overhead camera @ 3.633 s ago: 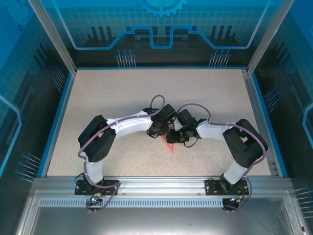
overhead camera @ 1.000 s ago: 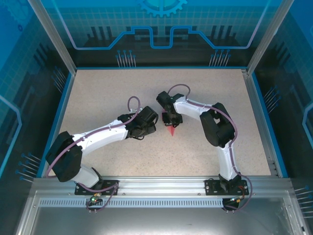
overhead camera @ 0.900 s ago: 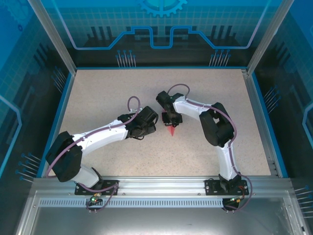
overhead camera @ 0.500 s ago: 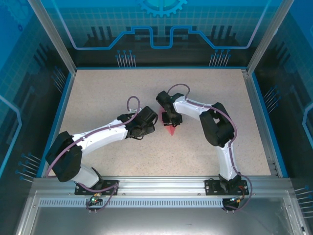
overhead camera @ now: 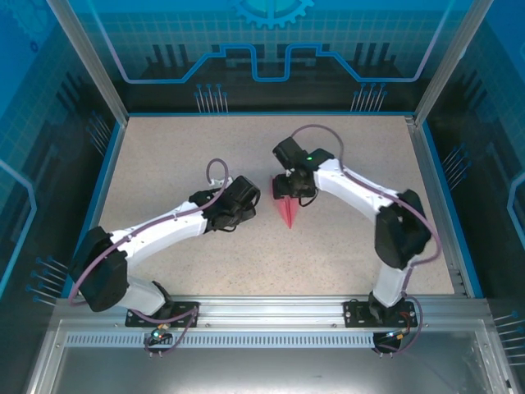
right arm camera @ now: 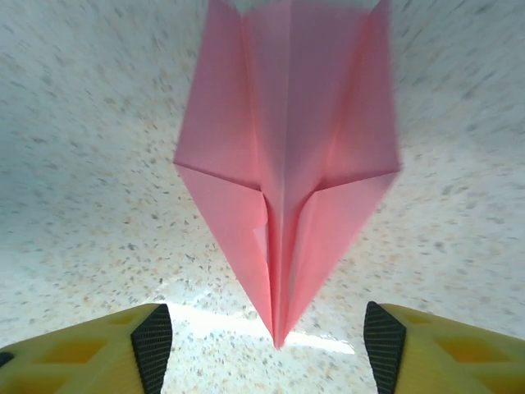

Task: Fold a paper plane with a square sheet of paper (pick it up from the middle)
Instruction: Reset both arms

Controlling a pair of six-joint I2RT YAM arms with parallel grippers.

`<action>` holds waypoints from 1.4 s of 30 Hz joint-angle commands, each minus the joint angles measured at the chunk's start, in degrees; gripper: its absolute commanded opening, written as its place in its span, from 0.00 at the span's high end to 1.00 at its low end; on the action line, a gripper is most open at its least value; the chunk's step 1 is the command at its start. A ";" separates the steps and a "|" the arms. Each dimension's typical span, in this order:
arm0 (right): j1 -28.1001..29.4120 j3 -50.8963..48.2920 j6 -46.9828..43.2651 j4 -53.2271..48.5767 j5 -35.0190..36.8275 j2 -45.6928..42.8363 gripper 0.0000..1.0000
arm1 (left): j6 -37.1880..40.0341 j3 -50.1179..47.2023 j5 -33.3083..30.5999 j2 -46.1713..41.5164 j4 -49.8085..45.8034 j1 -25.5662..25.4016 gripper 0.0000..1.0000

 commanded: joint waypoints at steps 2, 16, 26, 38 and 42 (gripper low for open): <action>-1.89 -8.05 -3.94 3.49 11.95 -13.80 0.20 | 3.92 -2.07 -5.23 -3.07 -2.53 2.86 0.45; -25.82 -42.07 -29.32 47.58 19.37 -21.52 0.01 | 32.91 -20.56 -29.64 -14.52 21.62 21.46 0.02; -30.86 -51.43 -33.68 74.63 -0.49 -16.73 0.02 | 48.00 -31.84 -18.29 -13.58 50.49 30.71 0.02; -31.48 -60.16 -34.05 90.78 -3.22 -14.82 0.01 | 55.51 -38.57 -0.82 -2.53 79.54 36.99 0.02; -30.08 -61.12 -31.38 92.65 6.85 -14.96 0.01 | 57.84 -37.78 4.94 5.66 86.28 37.09 0.01</action>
